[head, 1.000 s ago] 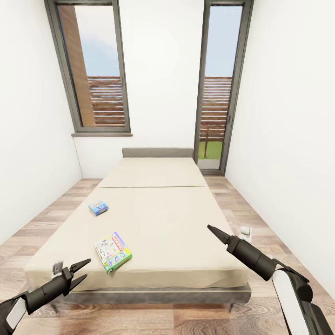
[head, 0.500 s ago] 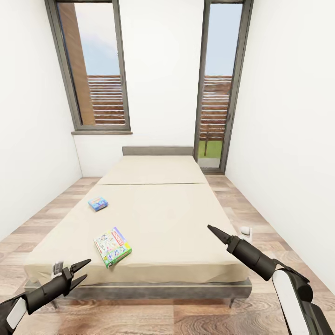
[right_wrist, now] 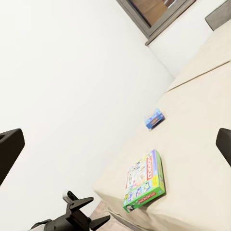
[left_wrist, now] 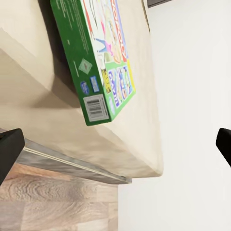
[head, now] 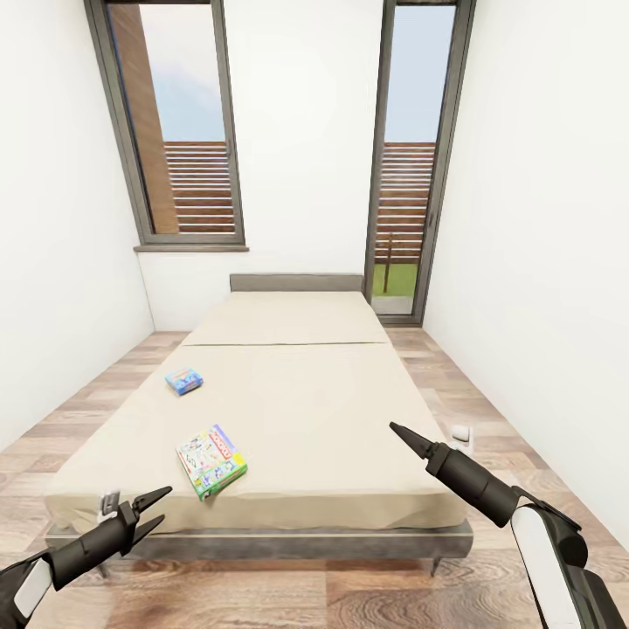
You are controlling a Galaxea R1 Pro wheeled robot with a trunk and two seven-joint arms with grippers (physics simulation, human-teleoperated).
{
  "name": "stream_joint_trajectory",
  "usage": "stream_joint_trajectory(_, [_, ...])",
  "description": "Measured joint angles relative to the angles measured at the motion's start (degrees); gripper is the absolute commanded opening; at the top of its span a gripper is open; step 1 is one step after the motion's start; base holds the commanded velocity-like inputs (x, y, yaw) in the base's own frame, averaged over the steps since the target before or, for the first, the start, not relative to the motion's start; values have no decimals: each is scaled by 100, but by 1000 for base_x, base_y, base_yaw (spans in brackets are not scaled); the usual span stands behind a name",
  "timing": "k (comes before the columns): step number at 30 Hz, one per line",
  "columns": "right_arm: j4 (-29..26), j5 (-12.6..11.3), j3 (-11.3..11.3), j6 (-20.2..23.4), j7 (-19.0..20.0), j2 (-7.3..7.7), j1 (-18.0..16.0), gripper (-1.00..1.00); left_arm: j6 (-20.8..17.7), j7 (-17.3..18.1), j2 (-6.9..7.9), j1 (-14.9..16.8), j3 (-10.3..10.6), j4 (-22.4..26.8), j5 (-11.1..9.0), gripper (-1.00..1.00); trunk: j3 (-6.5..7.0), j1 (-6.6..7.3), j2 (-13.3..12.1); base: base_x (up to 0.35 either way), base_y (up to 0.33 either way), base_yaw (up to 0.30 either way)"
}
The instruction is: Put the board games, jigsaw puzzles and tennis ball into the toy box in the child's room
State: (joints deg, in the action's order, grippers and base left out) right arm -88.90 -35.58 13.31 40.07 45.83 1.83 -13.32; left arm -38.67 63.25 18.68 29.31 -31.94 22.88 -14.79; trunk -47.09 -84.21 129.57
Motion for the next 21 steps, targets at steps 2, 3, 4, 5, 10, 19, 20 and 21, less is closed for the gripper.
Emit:
stream_joint_trajectory(2, [-1,1,0,0,0,1,0,100,5,-1,-2,0,2,0,0,100,0,0,0,0,-19,0])
stream_joint_trajectory(3, [0,2,0,0,0,1,0,100,4,-1,-2,0,4,0,1,100,0,0,0,-13,-108,0])
stream_joint_trajectory(4, [-2,4,0,0,-1,1,0,100,6,-2,-1,0,8,-1,1,100,0,0,0,-25,-144,0])
stream_joint_trajectory(5, [-3,6,0,-1,-1,1,0,100,6,-2,0,0,11,-1,1,100,0,0,0,-30,-171,0])
stream_joint_trajectory(10, [-1,6,0,-7,-9,-4,0,100,13,-10,-2,0,6,-1,6,100,0,0,0,-16,-123,0])
stream_joint_trajectory(19, [-2,5,0,-9,-17,0,0,100,17,-15,-4,0,4,0,9,100,0,0,0,-2,-20,0])
stream_joint_trajectory(20, [-2,5,0,-9,-17,0,0,100,17,-17,-4,0,5,0,9,100,0,0,0,0,-4,0])
stream_joint_trajectory(21, [-3,5,0,-9,-18,1,0,100,17,-20,-4,0,6,0,9,100,0,0,0,0,-3,0])
